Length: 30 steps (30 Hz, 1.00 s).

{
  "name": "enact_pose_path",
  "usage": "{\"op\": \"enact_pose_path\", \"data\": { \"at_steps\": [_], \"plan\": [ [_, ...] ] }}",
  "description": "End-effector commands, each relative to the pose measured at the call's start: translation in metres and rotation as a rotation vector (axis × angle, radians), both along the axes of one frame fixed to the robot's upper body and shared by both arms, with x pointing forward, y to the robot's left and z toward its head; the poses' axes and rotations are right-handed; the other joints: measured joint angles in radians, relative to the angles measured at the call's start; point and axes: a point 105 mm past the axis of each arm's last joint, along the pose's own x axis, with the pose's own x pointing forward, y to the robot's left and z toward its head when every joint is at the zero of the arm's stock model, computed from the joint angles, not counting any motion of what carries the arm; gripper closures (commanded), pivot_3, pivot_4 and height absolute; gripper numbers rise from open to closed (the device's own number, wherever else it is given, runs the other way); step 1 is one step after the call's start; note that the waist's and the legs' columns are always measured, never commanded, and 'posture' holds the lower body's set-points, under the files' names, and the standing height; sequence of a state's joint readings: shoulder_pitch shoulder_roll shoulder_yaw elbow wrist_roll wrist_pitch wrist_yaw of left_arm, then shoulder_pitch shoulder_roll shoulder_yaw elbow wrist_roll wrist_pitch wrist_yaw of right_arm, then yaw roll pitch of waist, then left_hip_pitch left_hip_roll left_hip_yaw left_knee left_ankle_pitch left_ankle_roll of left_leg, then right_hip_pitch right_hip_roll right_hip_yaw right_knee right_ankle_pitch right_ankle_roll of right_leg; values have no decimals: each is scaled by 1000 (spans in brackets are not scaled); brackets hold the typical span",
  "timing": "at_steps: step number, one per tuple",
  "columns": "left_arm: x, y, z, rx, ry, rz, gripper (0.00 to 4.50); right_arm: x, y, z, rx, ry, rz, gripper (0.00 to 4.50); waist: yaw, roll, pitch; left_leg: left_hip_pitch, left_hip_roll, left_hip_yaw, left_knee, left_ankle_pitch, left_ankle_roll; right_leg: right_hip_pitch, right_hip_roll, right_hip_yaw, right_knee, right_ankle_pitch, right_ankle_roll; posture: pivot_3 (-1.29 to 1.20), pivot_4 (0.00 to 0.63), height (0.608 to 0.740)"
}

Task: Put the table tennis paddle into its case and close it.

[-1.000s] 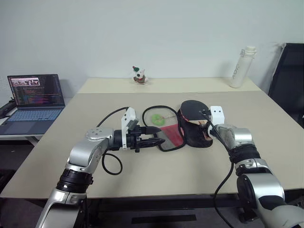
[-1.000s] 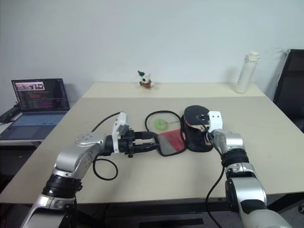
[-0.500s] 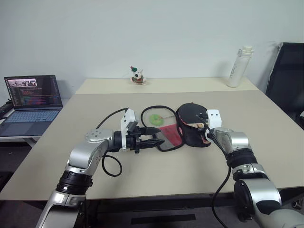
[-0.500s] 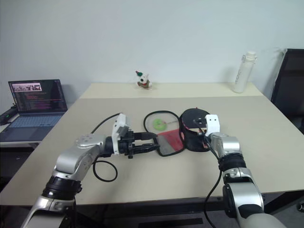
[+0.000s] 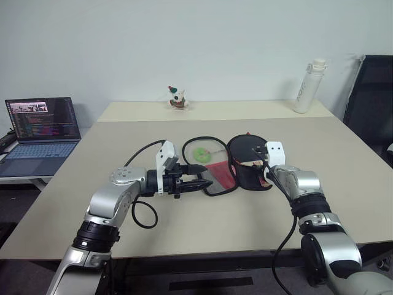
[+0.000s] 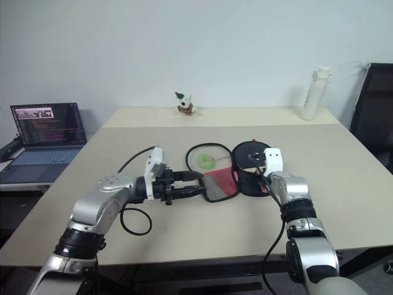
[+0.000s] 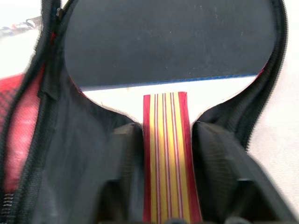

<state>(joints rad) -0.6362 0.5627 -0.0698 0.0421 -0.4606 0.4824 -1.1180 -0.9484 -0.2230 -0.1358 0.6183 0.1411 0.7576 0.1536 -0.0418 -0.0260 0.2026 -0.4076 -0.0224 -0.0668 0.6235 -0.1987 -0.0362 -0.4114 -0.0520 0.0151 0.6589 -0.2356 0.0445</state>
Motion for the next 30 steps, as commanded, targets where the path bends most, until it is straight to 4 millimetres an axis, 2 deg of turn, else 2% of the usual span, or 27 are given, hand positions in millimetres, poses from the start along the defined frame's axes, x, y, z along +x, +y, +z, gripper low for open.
{"op": "enact_pose_path", "data": {
  "at_steps": [1, 3, 5, 8, 11, 13, 17, 20, 21, 22, 30],
  "plan": [
    [11, 8, 10, -14, -74, 89, 1796, -6, 7, 26, 11, -85, 65, 788, 0, 0, 0, 0, 0, 0, 0, 0, 0, 0, 0, 0, 0, 0, 0, 0, 150, 740],
    [19, 13, 12, -17, -88, 149, 1796, -19, 12, 36, 9, -109, 150, 75, 1, 0, 0, 0, 0, -1, 0, 0, 0, 0, 0, 0, 0, 0, 0, 0, 150, 740],
    [29, 21, 10, -3, -89, 216, 1796, -36, 15, 51, -3, -163, 253, 75, 3, 0, 0, 0, 0, -1, 0, 0, 0, 0, 0, -1, 0, 0, 0, 0, 150, 740],
    [39, 31, 5, 19, -89, 284, 1796, -58, 13, 63, -36, -199, 354, 75, 8, 0, 0, -1, 0, -2, 1, 0, 0, 0, 0, -2, 0, 0, 0, 0, 150, 740],
    [53, 49, -7, 74, -72, 362, 1796, -90, 7, 85, -35, -240, 492, 75, 10, 0, 0, -1, 0, -3, 1, 0, 0, 0, 0, -3, 0, -3, 5, 0, 150, 740],
    [64, 59, -16, 107, -48, 412, 1796, -103, 2, 96, -31, -256, 535, 75, 9, 0, 0, -1, 0, -3, 1, 0, 0, 1, 0, -3, -1, -3, 5, 0, 150, 740],
    [83, 67, -28, 142, -16, 489, 2725, -113, -8, 101, -64, -253, 554, 32, 11, 0, 0, -1, 0, -4, 2, 0, 0, 1, 0, -4, -1, -3, 5, 0, 150, 740],
    [99, 68, -36, 177, -12, 567, 3829, -114, -15, 102, -84, -253, 538, 32, 13, -1, 0, -2, -1, -4, 2, 0, 0, 1, 0, -5, -2, -3, 5, 0, 150, 740],
    [103, 65, -36, 171, -6, 580, 4327, -113, -17, 103, -85, -256, 528, 32, 13, -1, 0, -2, -1, -4, 3, 0, 0, 1, -1, -5, -2, -3, 6, 0, 150, 740],
    [107, 62, -37, 166, 0, 589, 4460, -112, -18, 103, -86, -260, 515, 32, 14, -1, 0, -3, -1, -4, 3, 0, 0, 1, -1, -5, -2, -3, 6, 0, 150, 740],
    [117, 24, -57, 156, 93, 557, 4460, -108, -16, 97, -82, -274, 486, 32, 14, -2, 0, -8, -2, -7, 4, 0, 0, -1, -1, -8, -2, -3, 6, 0, 150, 740]
  ]
}}
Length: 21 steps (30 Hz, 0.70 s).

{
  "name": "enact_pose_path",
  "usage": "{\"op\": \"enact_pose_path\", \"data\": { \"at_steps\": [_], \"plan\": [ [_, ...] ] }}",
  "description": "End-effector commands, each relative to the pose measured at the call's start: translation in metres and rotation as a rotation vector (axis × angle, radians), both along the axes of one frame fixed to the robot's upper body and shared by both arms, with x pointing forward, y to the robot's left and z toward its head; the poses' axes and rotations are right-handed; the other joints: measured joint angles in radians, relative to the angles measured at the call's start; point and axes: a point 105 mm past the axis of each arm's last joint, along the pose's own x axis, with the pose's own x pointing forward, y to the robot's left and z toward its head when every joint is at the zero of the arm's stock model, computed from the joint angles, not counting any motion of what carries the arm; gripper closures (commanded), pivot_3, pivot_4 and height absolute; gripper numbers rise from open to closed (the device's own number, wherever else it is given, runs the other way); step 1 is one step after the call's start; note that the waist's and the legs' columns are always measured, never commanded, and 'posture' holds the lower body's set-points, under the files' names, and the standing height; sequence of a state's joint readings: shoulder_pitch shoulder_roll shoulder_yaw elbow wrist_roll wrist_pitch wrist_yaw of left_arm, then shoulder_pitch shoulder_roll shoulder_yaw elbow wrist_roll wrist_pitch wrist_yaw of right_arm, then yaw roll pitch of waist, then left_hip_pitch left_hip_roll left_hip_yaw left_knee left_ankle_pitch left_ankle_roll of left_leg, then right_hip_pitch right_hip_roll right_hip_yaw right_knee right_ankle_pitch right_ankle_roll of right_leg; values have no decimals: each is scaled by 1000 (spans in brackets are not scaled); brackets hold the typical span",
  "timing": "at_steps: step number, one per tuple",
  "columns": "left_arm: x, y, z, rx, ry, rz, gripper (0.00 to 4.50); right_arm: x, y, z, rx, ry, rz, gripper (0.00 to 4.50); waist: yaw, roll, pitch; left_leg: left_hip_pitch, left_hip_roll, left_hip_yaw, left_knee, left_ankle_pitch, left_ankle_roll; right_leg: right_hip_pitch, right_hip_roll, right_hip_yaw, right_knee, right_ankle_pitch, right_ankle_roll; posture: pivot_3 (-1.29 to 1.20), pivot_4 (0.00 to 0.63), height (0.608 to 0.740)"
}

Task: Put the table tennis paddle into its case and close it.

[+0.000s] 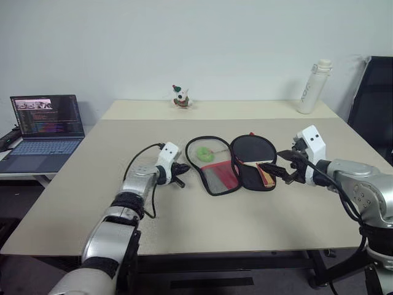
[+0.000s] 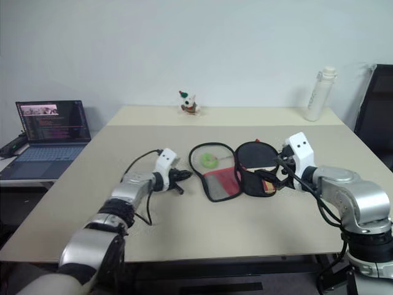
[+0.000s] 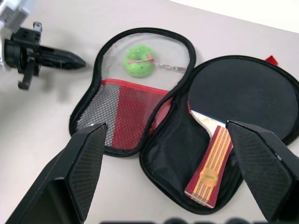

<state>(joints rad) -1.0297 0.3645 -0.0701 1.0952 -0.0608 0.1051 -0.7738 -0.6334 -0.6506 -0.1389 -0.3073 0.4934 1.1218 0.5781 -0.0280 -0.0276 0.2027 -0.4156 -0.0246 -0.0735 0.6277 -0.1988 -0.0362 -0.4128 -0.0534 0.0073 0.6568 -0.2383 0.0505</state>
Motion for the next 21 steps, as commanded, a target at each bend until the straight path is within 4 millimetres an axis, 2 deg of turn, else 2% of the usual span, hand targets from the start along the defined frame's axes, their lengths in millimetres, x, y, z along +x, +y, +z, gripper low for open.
{"op": "enact_pose_path", "data": {
  "at_steps": [1, 4, 5, 10, 15, 18, 21],
  "plan": [
    [5, -15, 12, -39, -26, -25, 4460, -1, -2, 11, 6, -67, -9, 32, -1, 0, 0, 0, 0, 0, 0, 0, 0, 0, 0, 0, 0, 0, 0, 0, 150, 740],
    [5, -28, 18, -71, -30, -67, 4460, -2, -7, 12, 7, -77, -21, 32, -1, 0, 0, 0, 0, 0, 0, 0, 0, 0, 0, 0, 0, 0, 0, 0, 150, 740],
    [5, -36, 25, -80, -49, -99, 4460, -3, -11, 12, 4, -80, -29, 32, -1, 0, 0, 0, 0, 0, 0, 0, 0, 0, 0, 0, 0, 0, 0, 0, 150, 740],
    [4, -89, 86, -143, -174, -261, 4460, -9, -42, 12, -18, -66, -89, 32, 15, -3, 2, -2, -1, -2, 1, 0, 0, 0, 0, -2, 0, 0, 0, 0, 150, 740],
    [-7, -147, 130, -214, -256, -371, 4460, -15, -62, 9, -46, -36, -121, 32, 25, -3, 2, -4, -2, -2, 1, 0, 0, 1, -1, -3, -6, 1, 2, 0, 150, 740],
    [-16, -169, 141, -240, -278, -427, 4460, -11, -71, 10, -40, -30, -170, 32, 18, -2, 2, -3, -1, -1, 0, -1, 1, 2, -1, -2, -9, 2, 3, 0, 150, 740],
    [-19, -171, 141, -255, -282, -461, 4460, -4, -74, 11, -32, -30, -192, 32, -1, -2, 2, -3, -1, 0, 0, -1, 1, 2, 0, -1, -8, 2, 3, 0, 150, 740]
  ]
}}
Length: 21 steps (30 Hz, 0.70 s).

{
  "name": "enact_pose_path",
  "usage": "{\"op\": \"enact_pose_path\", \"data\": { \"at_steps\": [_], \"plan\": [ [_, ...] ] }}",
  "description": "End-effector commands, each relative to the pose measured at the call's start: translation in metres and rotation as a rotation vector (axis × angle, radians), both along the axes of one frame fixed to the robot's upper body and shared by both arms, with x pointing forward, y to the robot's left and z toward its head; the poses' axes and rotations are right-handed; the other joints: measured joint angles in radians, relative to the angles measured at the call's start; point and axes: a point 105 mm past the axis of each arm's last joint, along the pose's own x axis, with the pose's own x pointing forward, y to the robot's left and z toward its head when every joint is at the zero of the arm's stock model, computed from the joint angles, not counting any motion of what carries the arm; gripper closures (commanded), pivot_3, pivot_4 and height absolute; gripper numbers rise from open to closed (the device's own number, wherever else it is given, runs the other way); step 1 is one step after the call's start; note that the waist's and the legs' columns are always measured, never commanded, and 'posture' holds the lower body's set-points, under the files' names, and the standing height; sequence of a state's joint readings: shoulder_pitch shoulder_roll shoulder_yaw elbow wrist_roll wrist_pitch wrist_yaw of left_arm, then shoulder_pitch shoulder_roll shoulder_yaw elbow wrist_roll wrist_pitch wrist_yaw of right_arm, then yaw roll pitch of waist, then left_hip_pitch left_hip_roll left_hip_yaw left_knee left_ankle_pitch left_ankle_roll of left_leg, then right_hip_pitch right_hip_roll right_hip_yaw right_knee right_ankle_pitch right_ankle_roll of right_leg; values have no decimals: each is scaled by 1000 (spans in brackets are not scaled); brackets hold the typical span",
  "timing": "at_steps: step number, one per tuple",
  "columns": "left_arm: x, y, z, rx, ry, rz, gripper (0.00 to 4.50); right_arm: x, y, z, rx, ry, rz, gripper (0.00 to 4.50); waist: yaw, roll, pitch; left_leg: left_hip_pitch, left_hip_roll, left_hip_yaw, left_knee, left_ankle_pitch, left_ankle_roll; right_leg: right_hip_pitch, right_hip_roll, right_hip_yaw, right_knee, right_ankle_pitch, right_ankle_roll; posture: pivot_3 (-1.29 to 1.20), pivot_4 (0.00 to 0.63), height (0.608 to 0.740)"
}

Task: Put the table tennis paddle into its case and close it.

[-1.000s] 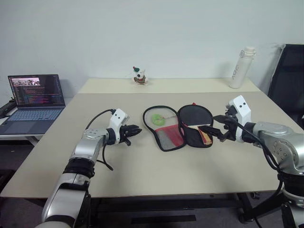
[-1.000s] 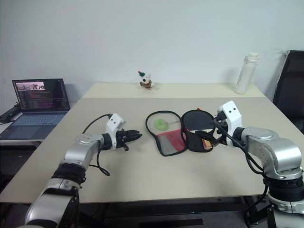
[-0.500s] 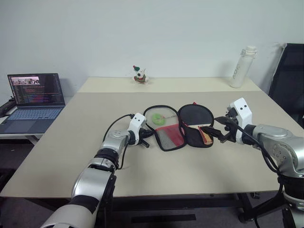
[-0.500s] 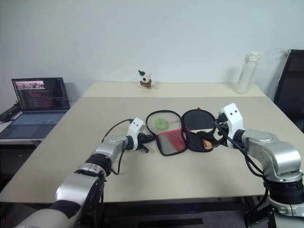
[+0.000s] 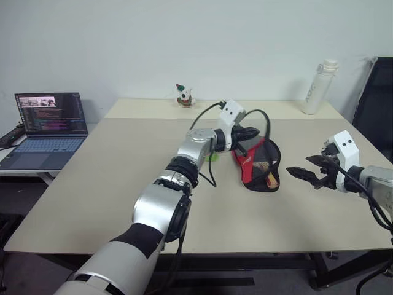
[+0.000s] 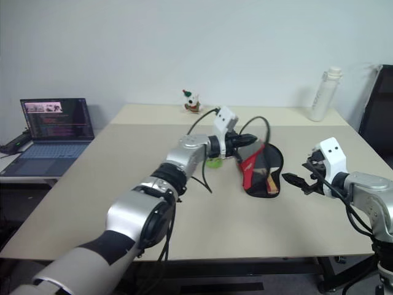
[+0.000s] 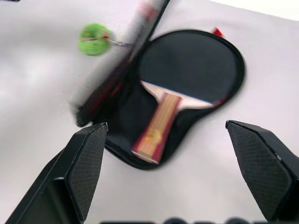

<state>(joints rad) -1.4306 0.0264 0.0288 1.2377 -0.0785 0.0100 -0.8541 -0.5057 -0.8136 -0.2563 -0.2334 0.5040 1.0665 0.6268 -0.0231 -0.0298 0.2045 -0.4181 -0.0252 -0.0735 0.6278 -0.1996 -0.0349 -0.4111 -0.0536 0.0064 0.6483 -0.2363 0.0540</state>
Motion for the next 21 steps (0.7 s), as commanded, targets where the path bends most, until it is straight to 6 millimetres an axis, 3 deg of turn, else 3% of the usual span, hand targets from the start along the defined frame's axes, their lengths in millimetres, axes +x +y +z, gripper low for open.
{"op": "enact_pose_path", "data": {
  "at_steps": [1, 9, 16, 21],
  "plan": [
    [-1, 8, 15, -43, -43, -24, 4460, 8, -7, 19, 1, -71, -36, 32, -11, 0, 0, 0, 0, 0, 0, 0, 0, 0, 0, 0, 0, 0, 0, 0, 150, 740],
    [-4, 77, -10, -70, 26, -64, 4460, 57, 6, 7, 67, -45, -81, 32, -34, 2, 0, 4, 2, 3, 0, 0, 0, 0, 2, 4, 5, 0, 0, 0, 150, 740],
    [-32, 146, -26, -81, 75, -14, 4489, 102, 10, -20, 162, 35, -168, 16, -30, 2, 0, 2, 2, 3, 0, 0, 0, -4, 0, 6, 10, 4, -5, 0, 150, 740],
    [-62, 165, -15, -118, 76, 4, 4489, 120, 9, -50, 148, 106, -238, 16, -20, 2, 0, 2, 2, 2, 1, 0, 0, -4, 0, 5, 11, 4, -6, 0, 150, 740]
  ]
}}
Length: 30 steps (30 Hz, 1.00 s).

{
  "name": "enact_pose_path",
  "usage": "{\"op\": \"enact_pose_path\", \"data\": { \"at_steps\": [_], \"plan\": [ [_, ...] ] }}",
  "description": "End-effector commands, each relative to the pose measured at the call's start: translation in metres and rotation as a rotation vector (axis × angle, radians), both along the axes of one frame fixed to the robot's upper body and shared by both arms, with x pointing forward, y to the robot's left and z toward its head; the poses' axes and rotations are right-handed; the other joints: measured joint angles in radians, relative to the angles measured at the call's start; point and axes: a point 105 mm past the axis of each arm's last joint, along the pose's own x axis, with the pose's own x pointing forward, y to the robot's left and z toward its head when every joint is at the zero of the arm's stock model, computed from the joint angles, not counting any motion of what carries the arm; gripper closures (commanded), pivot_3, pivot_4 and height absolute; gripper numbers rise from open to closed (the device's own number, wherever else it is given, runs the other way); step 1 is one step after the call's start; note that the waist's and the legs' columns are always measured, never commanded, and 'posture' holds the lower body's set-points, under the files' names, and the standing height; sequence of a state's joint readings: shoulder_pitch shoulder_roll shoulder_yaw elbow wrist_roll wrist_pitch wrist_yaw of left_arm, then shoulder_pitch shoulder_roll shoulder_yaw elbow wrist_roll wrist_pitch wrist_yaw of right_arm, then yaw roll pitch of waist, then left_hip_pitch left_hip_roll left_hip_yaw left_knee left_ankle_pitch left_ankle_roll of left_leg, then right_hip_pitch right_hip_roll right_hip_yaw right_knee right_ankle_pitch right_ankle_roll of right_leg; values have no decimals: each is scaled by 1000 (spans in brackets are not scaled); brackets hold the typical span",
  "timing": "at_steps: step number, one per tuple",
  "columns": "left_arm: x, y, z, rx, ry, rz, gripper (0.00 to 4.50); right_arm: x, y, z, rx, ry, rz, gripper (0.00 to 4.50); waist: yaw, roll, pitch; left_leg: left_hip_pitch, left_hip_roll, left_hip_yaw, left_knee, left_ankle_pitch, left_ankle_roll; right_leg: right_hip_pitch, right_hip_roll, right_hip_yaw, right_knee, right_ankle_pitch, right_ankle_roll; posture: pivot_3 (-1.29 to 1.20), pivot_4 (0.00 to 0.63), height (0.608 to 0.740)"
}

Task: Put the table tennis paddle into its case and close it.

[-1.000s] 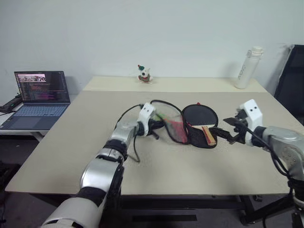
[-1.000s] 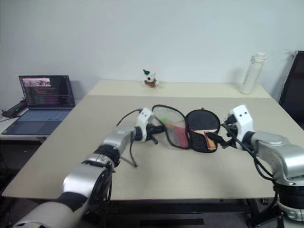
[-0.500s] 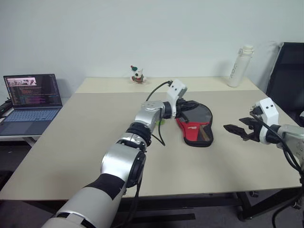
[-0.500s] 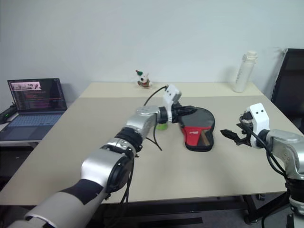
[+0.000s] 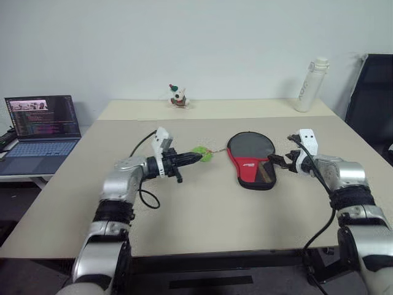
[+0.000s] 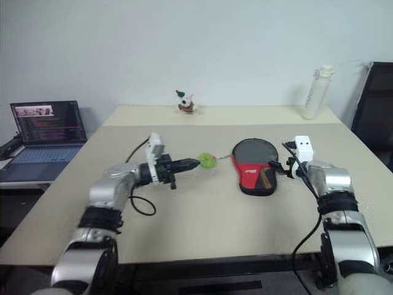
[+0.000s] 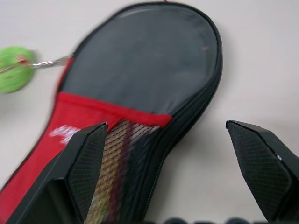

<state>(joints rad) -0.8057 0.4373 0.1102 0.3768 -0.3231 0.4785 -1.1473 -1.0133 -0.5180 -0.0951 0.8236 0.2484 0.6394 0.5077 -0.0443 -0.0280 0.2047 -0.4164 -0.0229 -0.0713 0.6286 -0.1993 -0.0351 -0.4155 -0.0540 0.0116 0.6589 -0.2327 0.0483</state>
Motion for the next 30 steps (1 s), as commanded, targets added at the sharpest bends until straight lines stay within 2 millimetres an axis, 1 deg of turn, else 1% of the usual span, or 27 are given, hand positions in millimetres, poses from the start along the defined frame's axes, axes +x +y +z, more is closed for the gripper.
{"op": "enact_pose_path", "data": {
  "at_steps": [1, 2, 6, 9, 13, 14, 15, 16, 19, 21, 26, 27, 30],
  "plan": [
    [-19, 2, 30, -36, -79, -6, 4489, 9, -1, -6, -28, -1, -24, 16, 3, 0, 0, 0, 0, 0, 0, 0, 0, 0, 0, 0, 0, 0, 0, 0, 150, 740],
    [-22, 4, 30, -32, -79, 5, 4489, 10, 0, -12, -33, 14, -24, 16, 4, 0, 0, 0, 0, 0, 0, 0, 0, 0, 0, 0, 0, 0, 0, 0, 150, 740],
    [-28, 6, 30, -25, -73, 29, 4489, 11, 6, -26, -54, 40, -22, 16, 2, 0, 0, 1, -1, 1, 0, 0, 0, 1, 0, 1, 0, 0, -1, 0, 150, 740],
    [-28, 7, 33, -27, -76, 49, 4489, 10, 20, -40, -57, 73, 24, 16, -4, 0, 0, 2, -1, 2, 0, 0, 0, 1, 1, 1, 1, 1, -1, 0, 150, 740],
    [-29, 6, 33, -21, -76, 55, 4489, 9, 36, -48, -54, 92, 65, 16, -14, 0, 0, 5, 0, 3, 0, 0, 0, 2, 2, 3, 1, 1, -2, 0, 150, 740],
    [-29, 6, 33, -17, -74, 55, 4500, 9, 41, -50, -40, 97, 70, 411, -17, 0, 0, 7, 0, 4, 0, 0, 0, 4, 2, 3, 1, 1, -2, 0, 150, 740],
    [-29, 7, 32, -12, -73, 56, 4500, 9, 45, -51, -25, 103, 75, 588, -20, 0, 0, 9, 0, 4, -1, 0, 0, 6, 2, 4, 1, 1, -2, 0, 150, 740],
    [-29, 7, 31, -6, -73, 58, 4500, 9, 48, -52, -19, 109, 81, 871, -21, 0, 0, 11, 0, 5, -1, 0, 0, 7, 2, 4, 1, 1, -2, 0, 150, 740],
    [-28, 8, 29, 11, -73, 63, 4500, 8, 55, -57, -11, 125, 92, 1903, -26, -1, 0, 16, 1, 6, -2, 0, 0, 11, 3, 5, 1, 0, -2, 0, 150, 740],
    [-28, 9, 28, 17, -73, 67, 4500, 7, 59, -59, 14, 137, 91, 2647, -28, -1, -1, 16, 1, 6, -2, 0, 0, 11, 3, 6, 2, 0, -2, 0, 150, 740],
    [-30, 10, 25, 32, -64, 60, 4500, 5, 70, -62, 80, 166, 105, 4227, -31, -1, -1, 17, 1, 7, -2, 0, 0, 11, 3, 6, 2, 0, -2, 0, 150, 740],
    [-31, 10, 24, 38, -61, 54, 4500, 4, 73, -62, 94, 169, 111, 4475, -32, -1, -1, 17, 1, 7, -2, 0, 0, 11, 3, 6, 2, 0, -2, 0, 150, 740],
    [-35, 10, 20, 58, -47, 14, 4500, 3, 90, -57, 143, 180, 172, 4475, -38, -1, -1, 17, 1, 7, -2, 0, 0, 11, 3, 6, 2, 0, -2, 0, 150, 740]
  ]
}}
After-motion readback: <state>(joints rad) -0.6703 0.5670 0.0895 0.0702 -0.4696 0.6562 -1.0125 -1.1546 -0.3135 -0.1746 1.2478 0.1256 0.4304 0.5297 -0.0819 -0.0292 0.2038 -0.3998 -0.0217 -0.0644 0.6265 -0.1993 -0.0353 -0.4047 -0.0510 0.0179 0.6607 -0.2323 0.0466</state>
